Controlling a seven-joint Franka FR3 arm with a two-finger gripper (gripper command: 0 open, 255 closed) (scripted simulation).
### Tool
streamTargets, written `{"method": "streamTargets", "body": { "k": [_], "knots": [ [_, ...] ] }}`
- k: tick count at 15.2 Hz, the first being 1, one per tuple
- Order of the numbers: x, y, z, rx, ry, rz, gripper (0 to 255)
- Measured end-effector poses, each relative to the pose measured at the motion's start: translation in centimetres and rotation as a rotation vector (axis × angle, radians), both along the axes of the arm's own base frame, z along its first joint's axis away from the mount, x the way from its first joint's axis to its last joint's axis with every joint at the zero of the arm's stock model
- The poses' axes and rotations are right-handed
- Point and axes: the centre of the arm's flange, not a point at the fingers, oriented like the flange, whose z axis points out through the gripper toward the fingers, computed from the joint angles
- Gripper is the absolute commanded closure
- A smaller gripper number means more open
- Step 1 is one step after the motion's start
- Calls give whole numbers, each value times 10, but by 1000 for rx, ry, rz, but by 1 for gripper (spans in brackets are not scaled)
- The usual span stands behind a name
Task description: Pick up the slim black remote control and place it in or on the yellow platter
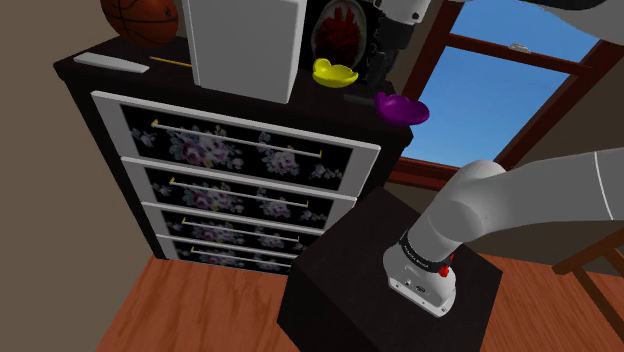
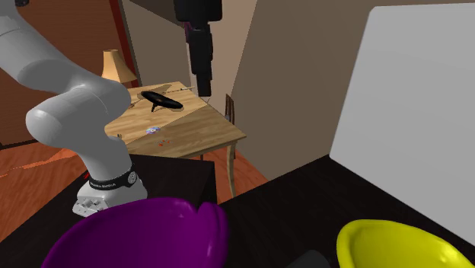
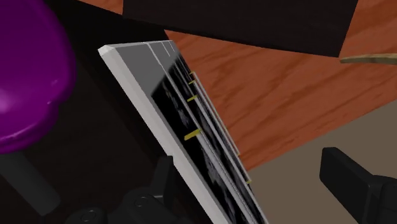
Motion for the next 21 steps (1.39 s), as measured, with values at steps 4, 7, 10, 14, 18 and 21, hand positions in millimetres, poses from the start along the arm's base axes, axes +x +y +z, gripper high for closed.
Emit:
{"method": "streamTargets", "body": {
  "k": [4,7,10,14,18,21],
  "knots": [
    [13,-46,-22,-16,-6,62,0],
    [29,-72,-38,-28,-11,110,0],
    [42,-103,-55,-40,-16,157,0],
    [68,-144,-75,-56,-23,219,0],
    [91,-187,-94,-73,-29,282,0],
    [111,-216,-107,-86,-34,328,0]
  ]
}}
